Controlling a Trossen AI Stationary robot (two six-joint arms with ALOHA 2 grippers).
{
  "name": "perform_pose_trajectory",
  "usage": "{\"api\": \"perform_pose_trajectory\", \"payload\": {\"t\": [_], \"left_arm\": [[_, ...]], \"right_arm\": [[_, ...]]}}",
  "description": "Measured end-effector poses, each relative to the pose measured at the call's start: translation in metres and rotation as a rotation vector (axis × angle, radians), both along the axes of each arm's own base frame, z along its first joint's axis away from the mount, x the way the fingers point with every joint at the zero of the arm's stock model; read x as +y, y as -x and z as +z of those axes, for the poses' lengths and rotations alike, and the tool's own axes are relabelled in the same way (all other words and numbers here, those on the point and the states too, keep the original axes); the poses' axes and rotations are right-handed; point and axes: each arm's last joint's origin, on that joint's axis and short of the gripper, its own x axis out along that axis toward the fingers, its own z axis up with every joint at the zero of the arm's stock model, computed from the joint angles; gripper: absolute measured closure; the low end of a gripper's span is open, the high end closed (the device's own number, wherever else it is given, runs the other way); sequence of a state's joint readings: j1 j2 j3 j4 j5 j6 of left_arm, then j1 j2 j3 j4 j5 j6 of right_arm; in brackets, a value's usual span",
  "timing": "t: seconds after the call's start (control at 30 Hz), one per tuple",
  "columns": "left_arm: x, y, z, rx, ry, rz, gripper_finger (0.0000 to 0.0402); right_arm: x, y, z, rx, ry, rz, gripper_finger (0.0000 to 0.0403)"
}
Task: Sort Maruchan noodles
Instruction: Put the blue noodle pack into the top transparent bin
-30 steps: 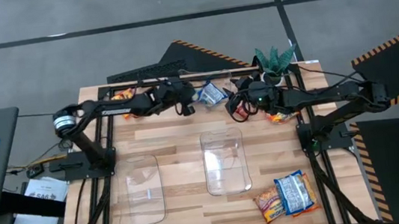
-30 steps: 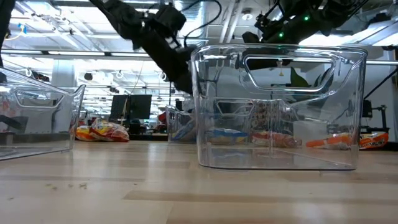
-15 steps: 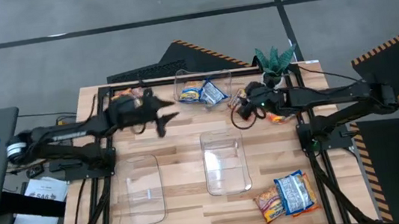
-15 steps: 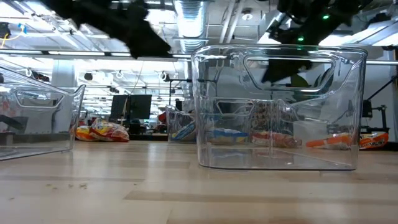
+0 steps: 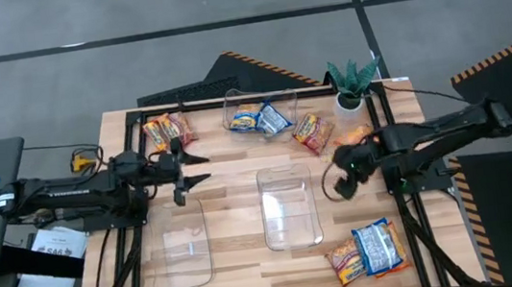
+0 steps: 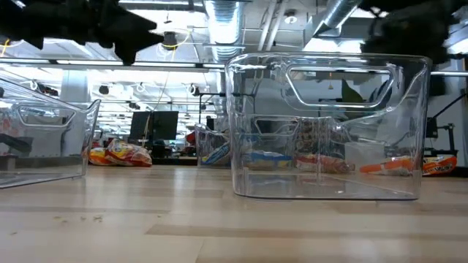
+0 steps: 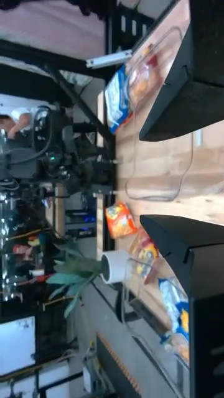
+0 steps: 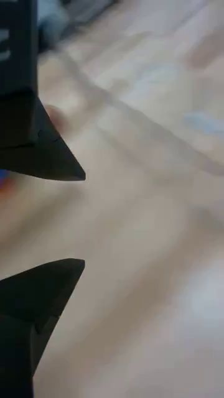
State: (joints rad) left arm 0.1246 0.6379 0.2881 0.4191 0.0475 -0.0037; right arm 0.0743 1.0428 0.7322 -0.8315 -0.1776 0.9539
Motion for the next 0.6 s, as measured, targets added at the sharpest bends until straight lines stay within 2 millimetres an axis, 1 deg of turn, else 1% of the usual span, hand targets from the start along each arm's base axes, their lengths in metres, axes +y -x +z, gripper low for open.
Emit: {"api": "perform_pose_trajectory", "payload": {"t": [0.13, 0.2, 0.27, 0.4, 0.5, 0.6], "left_arm": [[-0.003, 0.001, 0.002, -0.011, -0.033, -0.017, 0.0209], [-0.003, 0.001, 0.004, -0.016, -0.05, -0.014, 0.0209], [-0.003, 0.001, 0.007, -0.029, -0.018, -0.017, 0.0209], [-0.004, 0.0, 0.004, 0.002, 0.062, -0.042, 0.0209], [-0.004, -0.001, 0.004, 0.006, 0.015, -0.05, 0.0209], [-0.004, -0.001, 0.004, 0.005, -0.036, -0.046, 0.0209]], "right_arm": [[0.032, 0.004, -0.004, 0.124, -0.19, -0.007, 0.0163], [0.047, 0.005, -0.001, 0.167, -0.238, -0.006, 0.0163], [0.06, 0.006, 0.006, 0.198, -0.259, -0.007, 0.0163], [0.083, 0.006, 0.027, 0.232, -0.259, -0.005, 0.0163], [0.098, 0.003, 0.039, 0.225, -0.19, 0.006, 0.0163], [0.112, -0.002, 0.044, 0.237, -0.126, 0.018, 0.0163]]}}
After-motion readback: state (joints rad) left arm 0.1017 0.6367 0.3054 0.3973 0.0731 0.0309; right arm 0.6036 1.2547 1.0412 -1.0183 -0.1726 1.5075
